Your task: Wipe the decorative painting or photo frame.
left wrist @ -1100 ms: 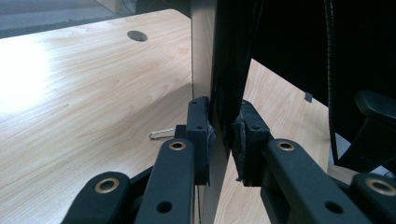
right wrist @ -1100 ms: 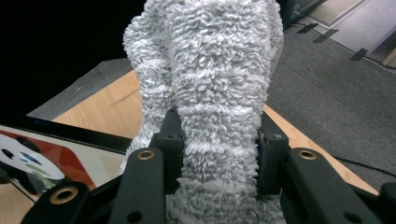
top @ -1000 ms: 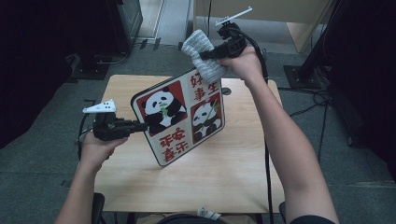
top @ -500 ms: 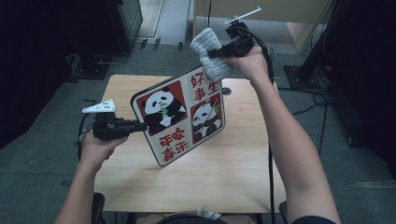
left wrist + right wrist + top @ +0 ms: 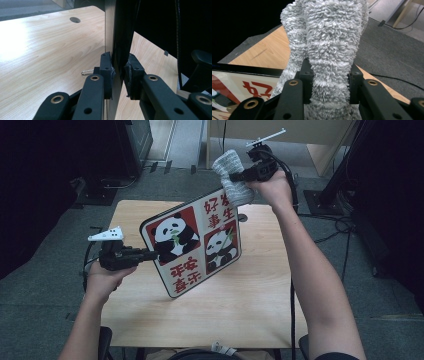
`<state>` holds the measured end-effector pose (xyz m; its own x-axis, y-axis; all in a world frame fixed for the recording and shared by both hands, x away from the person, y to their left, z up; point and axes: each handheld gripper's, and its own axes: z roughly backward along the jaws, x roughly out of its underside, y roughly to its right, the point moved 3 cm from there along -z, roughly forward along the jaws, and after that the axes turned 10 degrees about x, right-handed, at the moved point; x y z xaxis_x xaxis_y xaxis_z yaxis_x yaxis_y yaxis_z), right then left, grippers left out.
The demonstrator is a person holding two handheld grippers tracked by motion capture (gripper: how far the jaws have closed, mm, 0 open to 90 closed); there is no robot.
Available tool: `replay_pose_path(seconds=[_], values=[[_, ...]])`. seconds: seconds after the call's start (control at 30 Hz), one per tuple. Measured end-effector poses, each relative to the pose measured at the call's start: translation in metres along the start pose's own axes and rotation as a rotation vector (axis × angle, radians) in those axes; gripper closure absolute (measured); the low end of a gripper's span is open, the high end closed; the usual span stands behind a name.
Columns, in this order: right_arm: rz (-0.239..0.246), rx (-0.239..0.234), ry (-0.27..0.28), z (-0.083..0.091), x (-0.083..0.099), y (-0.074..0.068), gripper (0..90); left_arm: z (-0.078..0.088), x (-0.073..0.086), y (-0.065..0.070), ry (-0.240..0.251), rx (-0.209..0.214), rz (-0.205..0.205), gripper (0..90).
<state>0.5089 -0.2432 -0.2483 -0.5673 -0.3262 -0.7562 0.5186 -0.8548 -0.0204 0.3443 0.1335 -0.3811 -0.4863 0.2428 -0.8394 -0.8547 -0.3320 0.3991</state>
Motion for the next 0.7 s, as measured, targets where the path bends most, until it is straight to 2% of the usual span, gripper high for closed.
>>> replay_pose_path(seconds=[0.1, 0.43, 0.7], values=[[-0.019, -0.006, -0.003, 0.0, 0.002, 0.002, 69.2, 0.0, 0.0, 0.0, 0.0, -0.002, 0.002, 78.6], [-0.006, 0.011, -0.014, 0.0, 0.005, 0.006, 70.3, 0.0, 0.0, 0.0, 0.0, 0.0, 0.005, 78.5], [-0.015, 0.023, -0.027, -0.002, 0.014, 0.013, 69.9, 0.0, 0.0, 0.0, 0.001, -0.002, 0.008, 78.4]])
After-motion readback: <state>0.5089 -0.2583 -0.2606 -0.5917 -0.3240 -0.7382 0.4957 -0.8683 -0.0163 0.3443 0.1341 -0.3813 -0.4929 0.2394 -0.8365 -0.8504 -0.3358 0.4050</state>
